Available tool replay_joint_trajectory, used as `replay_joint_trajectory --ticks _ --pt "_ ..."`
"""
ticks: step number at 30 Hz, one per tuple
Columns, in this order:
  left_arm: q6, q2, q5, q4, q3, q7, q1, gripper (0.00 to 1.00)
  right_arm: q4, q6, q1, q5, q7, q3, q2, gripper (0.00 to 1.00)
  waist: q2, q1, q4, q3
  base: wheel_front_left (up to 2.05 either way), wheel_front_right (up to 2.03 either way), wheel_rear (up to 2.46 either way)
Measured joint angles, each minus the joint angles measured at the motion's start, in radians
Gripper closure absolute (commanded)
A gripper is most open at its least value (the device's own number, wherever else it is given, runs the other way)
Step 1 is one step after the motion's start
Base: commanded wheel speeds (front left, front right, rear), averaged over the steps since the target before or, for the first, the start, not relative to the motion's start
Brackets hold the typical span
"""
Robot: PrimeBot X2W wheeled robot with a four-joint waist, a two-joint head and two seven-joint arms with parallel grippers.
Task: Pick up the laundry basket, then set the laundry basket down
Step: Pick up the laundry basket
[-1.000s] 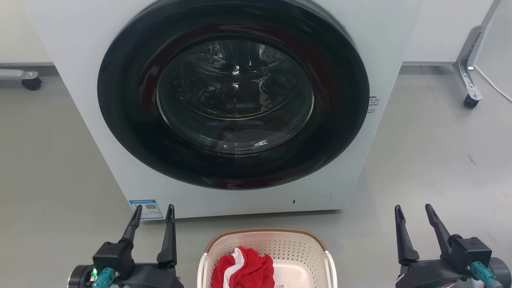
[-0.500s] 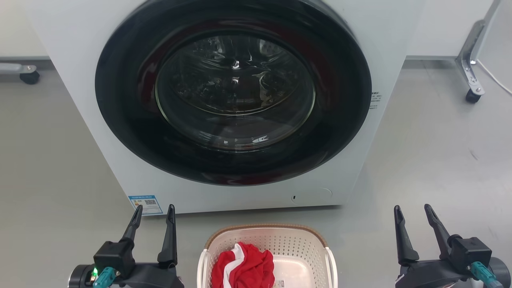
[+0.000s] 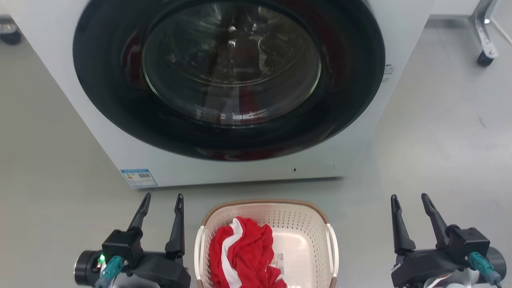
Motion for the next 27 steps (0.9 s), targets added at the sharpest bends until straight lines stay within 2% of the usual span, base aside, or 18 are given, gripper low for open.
replay_joint_trajectory --ticks 9,17,27 --pt "-0.011 -0.008 0.005 0.019 -0.023 0.024 -0.069 0.00 0.030 0.009 -0.061 0.000 0.000 0.010 0.012 0.00 0.0001 0.0001 0.000 0.114 0.00 0.00 0.00" --pt "-0.045 -0.012 0.004 0.066 -0.036 0.053 -0.149 0.00 0.062 0.019 -0.138 -0.002 0.000 0.016 0.020 0.00 0.0001 0.0001 0.003 0.224 0.00 0.00 0.00" --pt "-0.072 -0.022 -0.004 0.159 -0.032 0.106 -0.311 0.00 0.137 0.031 -0.277 -0.002 0.017 0.021 0.029 0.00 0.0001 0.0000 0.005 0.378 0.00 0.00 0.00"
